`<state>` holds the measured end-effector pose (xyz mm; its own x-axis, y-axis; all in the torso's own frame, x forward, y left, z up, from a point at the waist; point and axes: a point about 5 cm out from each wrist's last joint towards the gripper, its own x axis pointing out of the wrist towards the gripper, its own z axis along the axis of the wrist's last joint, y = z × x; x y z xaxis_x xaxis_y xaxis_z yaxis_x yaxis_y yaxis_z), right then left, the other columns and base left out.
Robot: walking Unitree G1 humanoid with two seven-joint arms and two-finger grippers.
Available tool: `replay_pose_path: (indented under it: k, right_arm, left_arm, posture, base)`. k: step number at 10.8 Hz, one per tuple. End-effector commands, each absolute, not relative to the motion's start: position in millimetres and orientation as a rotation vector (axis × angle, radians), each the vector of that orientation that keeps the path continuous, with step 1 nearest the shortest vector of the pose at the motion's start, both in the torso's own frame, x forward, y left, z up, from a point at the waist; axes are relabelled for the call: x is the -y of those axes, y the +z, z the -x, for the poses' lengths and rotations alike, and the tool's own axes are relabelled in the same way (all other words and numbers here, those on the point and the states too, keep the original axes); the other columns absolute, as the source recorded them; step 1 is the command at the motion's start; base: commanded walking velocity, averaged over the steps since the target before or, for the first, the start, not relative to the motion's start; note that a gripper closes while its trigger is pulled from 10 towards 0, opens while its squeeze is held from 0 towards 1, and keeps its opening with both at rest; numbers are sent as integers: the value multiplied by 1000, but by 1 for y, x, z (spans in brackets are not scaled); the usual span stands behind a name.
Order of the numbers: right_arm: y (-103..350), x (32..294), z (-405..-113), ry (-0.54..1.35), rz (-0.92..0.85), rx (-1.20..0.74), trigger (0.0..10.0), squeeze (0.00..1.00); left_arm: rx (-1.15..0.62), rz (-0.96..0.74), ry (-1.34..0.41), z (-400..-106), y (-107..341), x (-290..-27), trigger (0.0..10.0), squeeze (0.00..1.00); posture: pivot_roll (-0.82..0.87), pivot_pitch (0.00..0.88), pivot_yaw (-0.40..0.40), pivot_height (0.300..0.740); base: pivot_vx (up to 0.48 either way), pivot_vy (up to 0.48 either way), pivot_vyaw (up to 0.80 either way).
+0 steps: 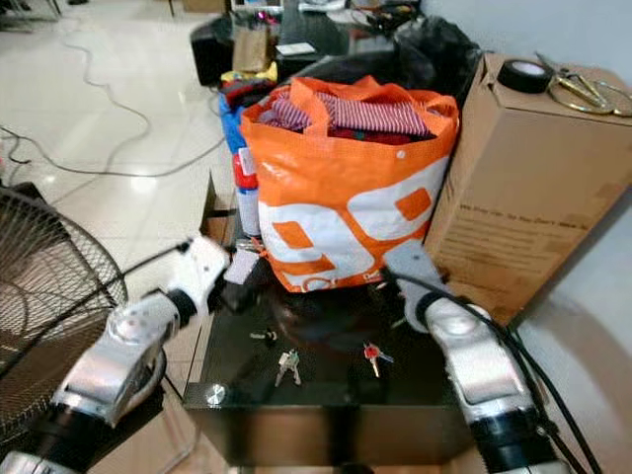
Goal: Hang keys on a hook
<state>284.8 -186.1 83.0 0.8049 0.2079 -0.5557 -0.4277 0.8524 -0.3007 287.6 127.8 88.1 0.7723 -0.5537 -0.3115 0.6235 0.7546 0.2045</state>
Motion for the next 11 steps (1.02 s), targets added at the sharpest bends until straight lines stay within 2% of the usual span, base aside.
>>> replay_pose_path:
  k: [1, 2, 5, 7, 11]
  right_arm:
    - [82, 187, -287, 361, 459, -552, 10000, 0]
    - [70, 186, -288, 378, 472, -602, 10000, 0]
    - [39, 175, -280, 481, 447, -714, 10000, 0]
    - [15, 172, -267, 521, 400, -816, 10000, 0]
    - [-6, 177, -256, 467, 299, -886, 10000, 0]
  left_arm:
    - [-255, -323, -665, -284, 86, -129, 10000, 47]
    - [-287, -343, -739, -273, 81, -127, 10000, 47]
    - [-370, -361, -851, -255, 71, -129, 10000, 43]
    - [-446, -339, -961, -239, 59, -114, 10000, 43]
    - [-477, -341, -1031, -227, 56, -108, 10000, 43]
  posture:
    - [-223, 0, -9, 740]
    - [-199, 0, -33, 740]
    - [-207, 0, -36, 740]
    - [-212, 0, -45, 740]
    - [-238, 0, -25, 740]
  base:
    - [0, 0, 0]
    - [0, 0, 0]
    - [0, 0, 0]
    - [0, 0, 0]
    - [0, 0, 0]
